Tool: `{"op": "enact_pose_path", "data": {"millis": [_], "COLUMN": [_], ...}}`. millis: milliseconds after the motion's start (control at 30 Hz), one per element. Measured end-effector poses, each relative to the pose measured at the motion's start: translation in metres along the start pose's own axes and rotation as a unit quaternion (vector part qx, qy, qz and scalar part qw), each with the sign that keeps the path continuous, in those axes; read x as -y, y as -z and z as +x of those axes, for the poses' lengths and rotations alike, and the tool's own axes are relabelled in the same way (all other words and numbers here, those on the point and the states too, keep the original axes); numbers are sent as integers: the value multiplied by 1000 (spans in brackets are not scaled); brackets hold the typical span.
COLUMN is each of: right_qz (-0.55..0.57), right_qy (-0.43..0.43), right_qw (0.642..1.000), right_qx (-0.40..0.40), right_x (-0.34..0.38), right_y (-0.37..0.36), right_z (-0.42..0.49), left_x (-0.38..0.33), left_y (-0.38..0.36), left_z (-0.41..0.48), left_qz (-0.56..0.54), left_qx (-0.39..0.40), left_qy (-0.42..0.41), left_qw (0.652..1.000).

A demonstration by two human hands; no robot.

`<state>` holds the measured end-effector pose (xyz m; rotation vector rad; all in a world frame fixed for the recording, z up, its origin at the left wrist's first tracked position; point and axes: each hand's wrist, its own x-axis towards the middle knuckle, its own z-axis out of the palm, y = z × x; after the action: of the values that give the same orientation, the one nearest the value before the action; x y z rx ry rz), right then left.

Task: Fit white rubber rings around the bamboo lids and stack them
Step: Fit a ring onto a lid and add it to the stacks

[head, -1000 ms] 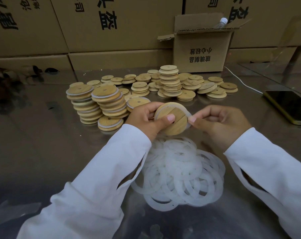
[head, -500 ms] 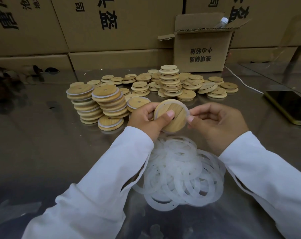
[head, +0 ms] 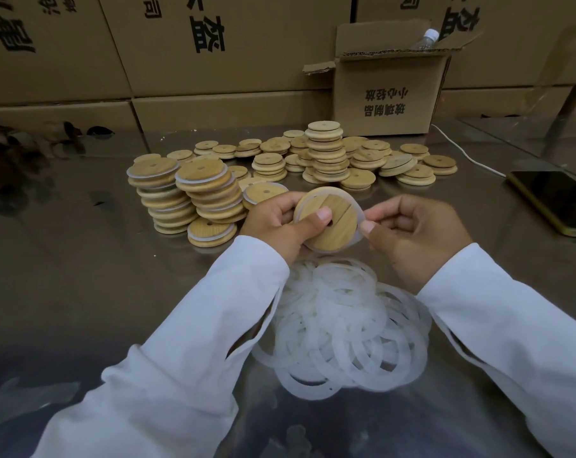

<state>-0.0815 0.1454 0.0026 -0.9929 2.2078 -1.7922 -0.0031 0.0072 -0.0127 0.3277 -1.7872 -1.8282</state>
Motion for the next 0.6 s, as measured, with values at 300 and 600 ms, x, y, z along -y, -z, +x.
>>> {"op": "enact_pose_path", "data": {"millis": [300,600], "right_qz": [40,29], "right_qy": [-51,-63], "right_qw": [997,996], "right_qx": [30,49], "right_x": [1,0], "right_y": [5,5], "right_z": [1,3], "left_x": [2,3], "left_y": [1,2], "left_z": [0,0], "left_qz": [-7,10], "left_qx": [25,28], "left_qy": [3,-8], "left_qw": [1000,1000]}}
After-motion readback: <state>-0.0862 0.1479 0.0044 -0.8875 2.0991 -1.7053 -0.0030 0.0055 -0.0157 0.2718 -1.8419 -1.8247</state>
